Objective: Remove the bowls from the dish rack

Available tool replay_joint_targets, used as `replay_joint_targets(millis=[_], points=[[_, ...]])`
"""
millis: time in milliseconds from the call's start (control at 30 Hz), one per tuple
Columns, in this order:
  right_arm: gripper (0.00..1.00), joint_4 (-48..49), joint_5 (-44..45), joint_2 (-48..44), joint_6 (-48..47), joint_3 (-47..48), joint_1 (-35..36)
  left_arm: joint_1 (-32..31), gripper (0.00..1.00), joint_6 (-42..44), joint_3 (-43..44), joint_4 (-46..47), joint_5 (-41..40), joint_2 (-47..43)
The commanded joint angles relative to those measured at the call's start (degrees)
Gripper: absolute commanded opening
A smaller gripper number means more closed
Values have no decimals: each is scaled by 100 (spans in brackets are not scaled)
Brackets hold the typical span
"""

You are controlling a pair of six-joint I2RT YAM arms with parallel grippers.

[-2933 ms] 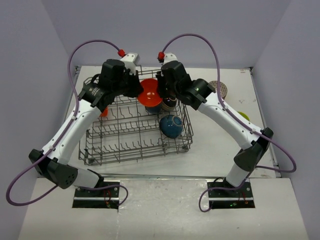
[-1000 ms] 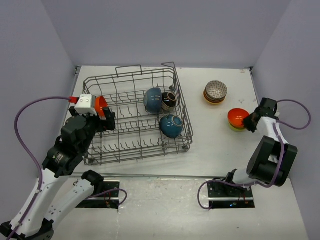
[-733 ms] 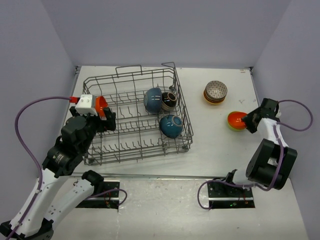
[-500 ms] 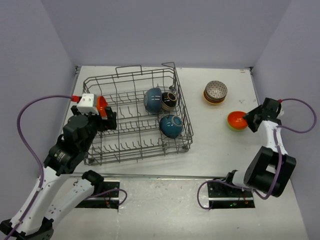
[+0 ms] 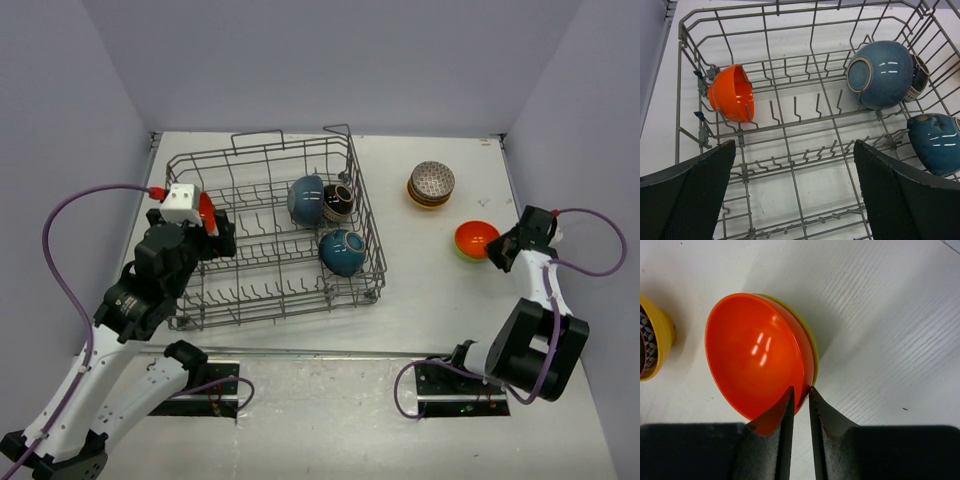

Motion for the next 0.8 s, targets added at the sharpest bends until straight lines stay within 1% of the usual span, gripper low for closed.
replay_joint_targets(millis=[0, 133, 233, 333, 400, 433, 500, 567, 633, 767], points=[[17, 312, -166, 162, 23, -94, -10, -27, 100, 4, 102, 194, -160, 98], [13, 409, -159, 163, 23, -138, -19, -27, 100, -31, 120, 168, -151, 212], [13, 427, -229, 259, 5, -68, -10, -27, 100, -66, 146, 168, -99, 265], [15, 436, -326, 251, 23, -50, -10, -27, 100, -110, 190, 176, -63, 292], [21, 427, -405, 137, 40, -42, -10, -27, 100, -189, 207, 168, -168, 327], [26, 340, -440, -20, 49, 37, -10, -27, 100, -407, 225, 159, -273, 353], [31, 156, -414, -310, 49, 265, -10, -27, 100, -706, 251, 98, -693, 406], [37, 15, -432, -566, 49, 415, -10, -27, 100, -1049, 339, 62, -871, 554], [39, -205, -466, -925, 6, 705, -10, -27, 100, -1173, 488, 36, -1003, 739], [40, -469, -738, -1410, -170, 1144, -1, -27, 100, -1244, 1005, -262, -1039, 1660]])
